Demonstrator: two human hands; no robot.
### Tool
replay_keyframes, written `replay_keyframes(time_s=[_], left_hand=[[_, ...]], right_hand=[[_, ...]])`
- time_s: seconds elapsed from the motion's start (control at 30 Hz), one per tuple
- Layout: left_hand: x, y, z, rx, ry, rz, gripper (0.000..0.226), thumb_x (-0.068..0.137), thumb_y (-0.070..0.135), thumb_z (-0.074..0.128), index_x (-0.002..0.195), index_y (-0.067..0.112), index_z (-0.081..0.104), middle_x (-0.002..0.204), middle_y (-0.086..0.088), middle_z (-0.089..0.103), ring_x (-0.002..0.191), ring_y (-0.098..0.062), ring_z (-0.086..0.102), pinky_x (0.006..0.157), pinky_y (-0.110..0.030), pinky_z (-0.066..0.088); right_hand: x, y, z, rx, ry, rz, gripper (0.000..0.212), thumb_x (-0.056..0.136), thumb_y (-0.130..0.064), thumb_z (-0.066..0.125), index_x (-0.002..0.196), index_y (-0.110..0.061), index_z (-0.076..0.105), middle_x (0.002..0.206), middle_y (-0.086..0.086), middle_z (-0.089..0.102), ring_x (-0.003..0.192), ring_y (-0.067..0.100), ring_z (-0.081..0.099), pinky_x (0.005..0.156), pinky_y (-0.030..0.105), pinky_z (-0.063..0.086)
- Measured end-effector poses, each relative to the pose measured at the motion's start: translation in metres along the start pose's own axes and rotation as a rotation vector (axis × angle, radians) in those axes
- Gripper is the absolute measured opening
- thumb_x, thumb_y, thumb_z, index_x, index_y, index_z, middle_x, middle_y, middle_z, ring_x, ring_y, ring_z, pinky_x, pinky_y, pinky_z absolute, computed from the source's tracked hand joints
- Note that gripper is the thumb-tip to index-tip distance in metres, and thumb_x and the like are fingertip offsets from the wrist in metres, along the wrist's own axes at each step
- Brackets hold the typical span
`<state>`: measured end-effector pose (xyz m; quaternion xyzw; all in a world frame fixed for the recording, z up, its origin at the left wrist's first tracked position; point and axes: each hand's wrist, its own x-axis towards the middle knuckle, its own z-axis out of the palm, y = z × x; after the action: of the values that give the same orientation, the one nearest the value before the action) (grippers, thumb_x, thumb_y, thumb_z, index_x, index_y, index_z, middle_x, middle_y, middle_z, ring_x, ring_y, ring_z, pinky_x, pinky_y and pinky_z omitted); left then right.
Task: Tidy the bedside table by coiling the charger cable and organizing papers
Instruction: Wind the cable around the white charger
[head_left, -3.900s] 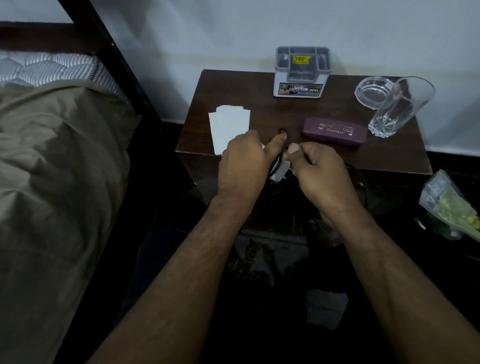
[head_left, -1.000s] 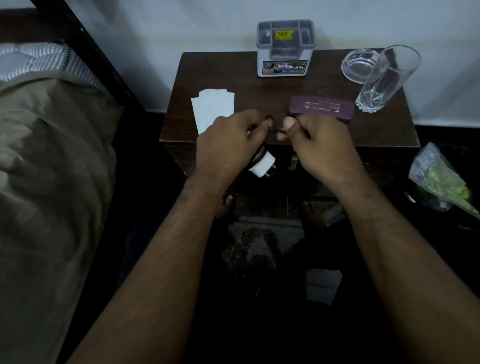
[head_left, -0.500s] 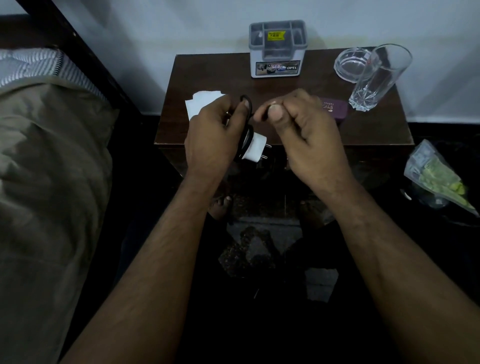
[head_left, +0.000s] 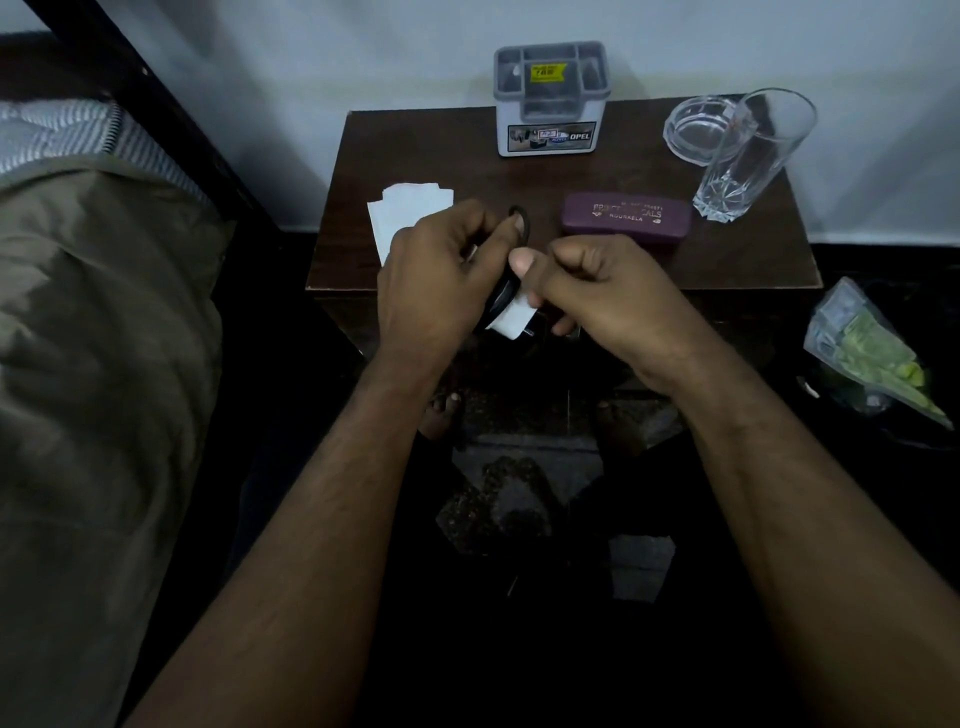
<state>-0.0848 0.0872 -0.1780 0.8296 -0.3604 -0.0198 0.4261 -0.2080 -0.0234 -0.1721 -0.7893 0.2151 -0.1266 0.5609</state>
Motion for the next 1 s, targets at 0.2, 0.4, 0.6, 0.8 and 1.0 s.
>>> replay_keyframes(time_s=[0.2, 0.4, 0.6, 0.8, 1.0], left_hand=[[-0.007, 0.008, 0.001, 0.253, 0.02, 0.057, 0.042, 0.094, 0.059, 0.053, 0.083, 0.02, 0.064, 0.066, 0.0, 0.064, 0.074, -0.027, 0.063, 0.062, -0.037, 0.048], [-0.003, 0.006, 0.002, 0.119, 0.056, -0.007, 0.039, 0.093, 0.053, 0.057, 0.077, 0.018, 0.064, 0.063, 0.003, 0.063, 0.068, -0.022, 0.061, 0.06, -0.037, 0.047], [0.005, 0.001, 0.002, -0.211, 0.074, -0.057, 0.034, 0.094, 0.035, 0.066, 0.066, 0.016, 0.062, 0.051, 0.011, 0.053, 0.051, 0.0, 0.044, 0.055, -0.026, 0.036], [0.004, 0.0, 0.006, -0.261, 0.063, -0.053, 0.034, 0.094, 0.034, 0.068, 0.07, 0.01, 0.068, 0.051, 0.011, 0.055, 0.049, 0.0, 0.045, 0.054, -0.023, 0.036], [-0.003, 0.001, 0.006, -0.095, 0.043, 0.039, 0.04, 0.099, 0.043, 0.057, 0.062, 0.03, 0.052, 0.052, 0.004, 0.047, 0.053, -0.009, 0.046, 0.053, -0.037, 0.041]], right_hand=[[-0.004, -0.002, 0.012, -0.164, 0.091, -0.158, 0.041, 0.093, -0.047, 0.067, 0.07, -0.014, 0.074, 0.071, -0.003, 0.069, 0.064, 0.009, 0.062, 0.064, 0.021, 0.044], [0.0, -0.002, 0.007, -0.08, 0.146, -0.114, 0.047, 0.098, -0.048, 0.06, 0.066, -0.014, 0.064, 0.054, -0.013, 0.057, 0.053, -0.001, 0.052, 0.056, 0.017, 0.04], [0.004, -0.002, 0.003, 0.218, 0.168, 0.082, 0.035, 0.098, -0.045, 0.062, 0.072, -0.022, 0.064, 0.064, -0.01, 0.061, 0.061, 0.001, 0.056, 0.053, 0.012, 0.041], [0.003, 0.005, 0.001, 0.231, 0.12, 0.078, 0.019, 0.088, -0.037, 0.076, 0.086, -0.018, 0.072, 0.076, 0.002, 0.064, 0.066, 0.007, 0.056, 0.053, 0.015, 0.043], [0.001, 0.007, 0.001, 0.223, 0.135, 0.017, 0.025, 0.087, -0.026, 0.08, 0.085, -0.002, 0.071, 0.069, 0.004, 0.062, 0.06, 0.006, 0.05, 0.056, 0.018, 0.043]])
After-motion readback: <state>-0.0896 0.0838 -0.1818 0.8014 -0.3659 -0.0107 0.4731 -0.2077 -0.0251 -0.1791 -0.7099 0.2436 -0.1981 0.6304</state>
